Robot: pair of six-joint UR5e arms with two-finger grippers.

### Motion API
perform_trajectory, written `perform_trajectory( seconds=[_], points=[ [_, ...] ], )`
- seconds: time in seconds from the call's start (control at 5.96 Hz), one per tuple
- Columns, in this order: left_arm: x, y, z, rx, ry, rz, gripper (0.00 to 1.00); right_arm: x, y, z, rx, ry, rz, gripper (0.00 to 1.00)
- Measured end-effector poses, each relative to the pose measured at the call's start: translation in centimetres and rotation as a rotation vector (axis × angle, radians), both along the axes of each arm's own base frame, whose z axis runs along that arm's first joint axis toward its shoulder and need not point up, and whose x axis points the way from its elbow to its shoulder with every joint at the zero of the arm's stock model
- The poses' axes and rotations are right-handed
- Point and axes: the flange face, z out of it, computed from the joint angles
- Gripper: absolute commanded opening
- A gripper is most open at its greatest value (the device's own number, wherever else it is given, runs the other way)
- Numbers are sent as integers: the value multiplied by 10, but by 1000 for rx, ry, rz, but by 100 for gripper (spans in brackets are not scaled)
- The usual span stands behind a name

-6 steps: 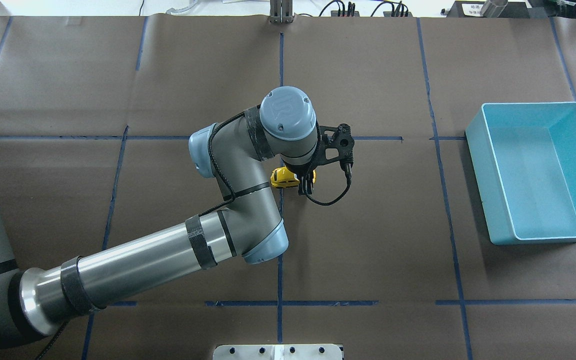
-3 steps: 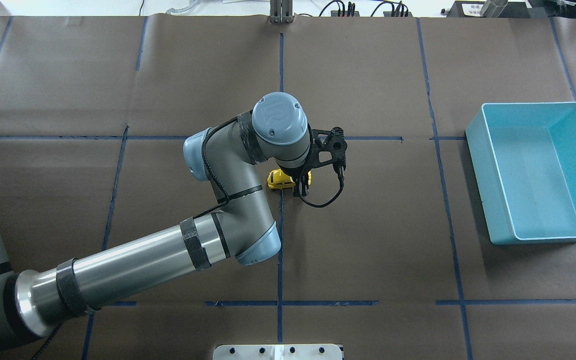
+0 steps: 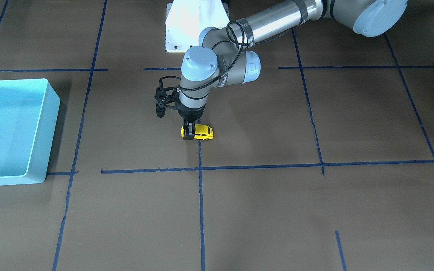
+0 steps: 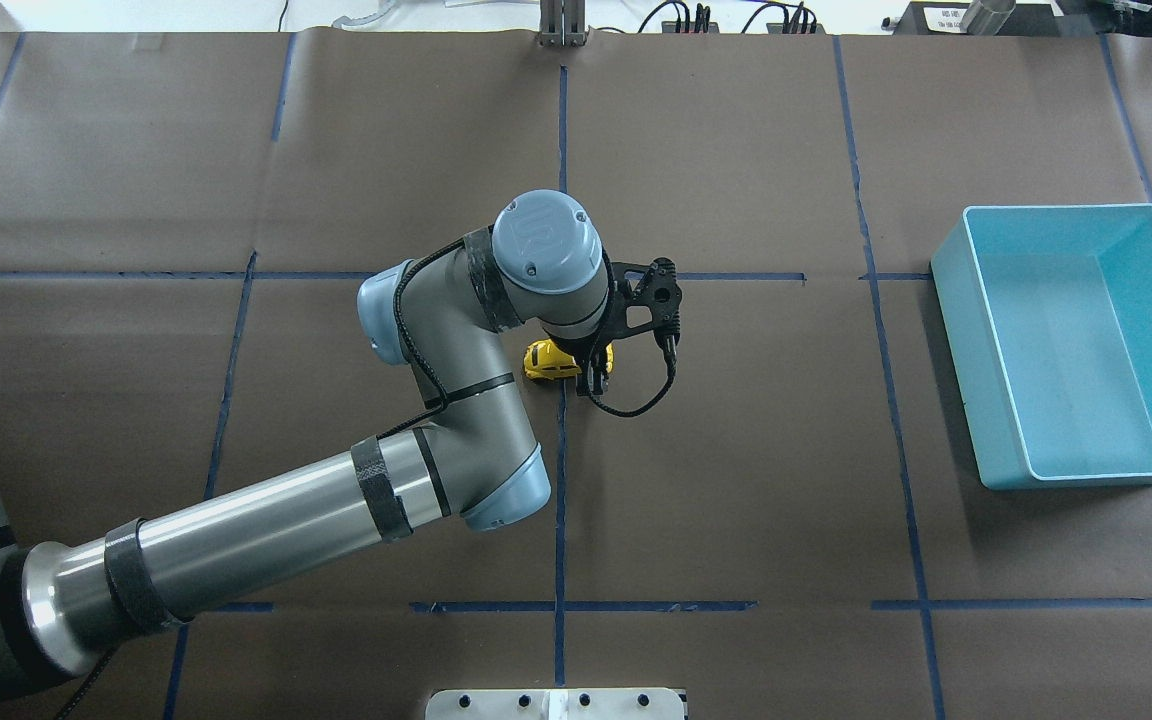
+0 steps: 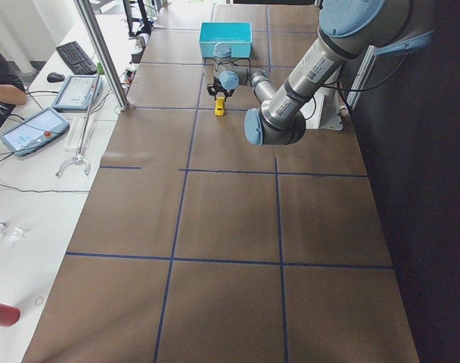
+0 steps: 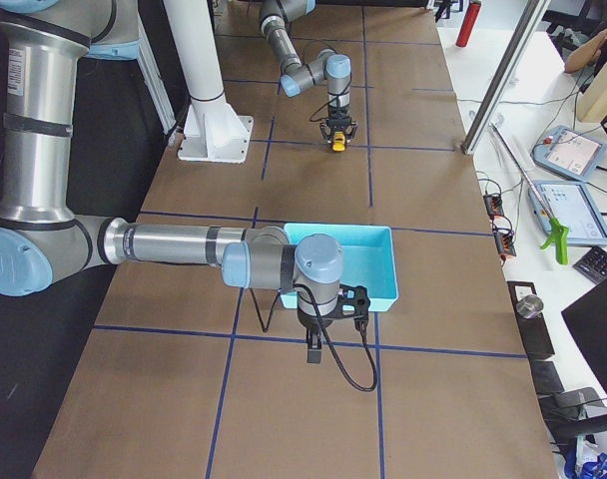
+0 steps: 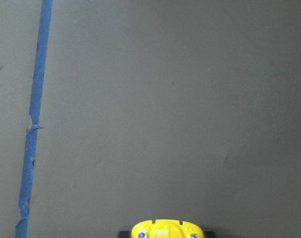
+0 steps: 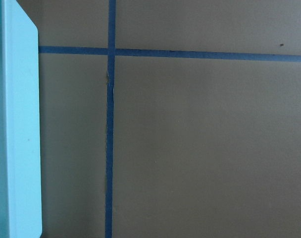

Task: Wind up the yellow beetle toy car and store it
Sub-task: 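Drag the car backward, away from the blue bin, with the left gripper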

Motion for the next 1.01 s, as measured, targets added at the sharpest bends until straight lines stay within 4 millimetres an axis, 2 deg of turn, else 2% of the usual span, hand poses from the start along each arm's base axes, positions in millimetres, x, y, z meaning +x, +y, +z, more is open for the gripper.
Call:
perform_trajectory(
  seconds=[0.5,1.01],
  points=[
    [-3,-2,1,-12,11,13,2,0,0,0,0,0,0,100],
    [-6,-4,14,-20,10,18,2,-1,0,1,-2,0,-2,100]
  ],
)
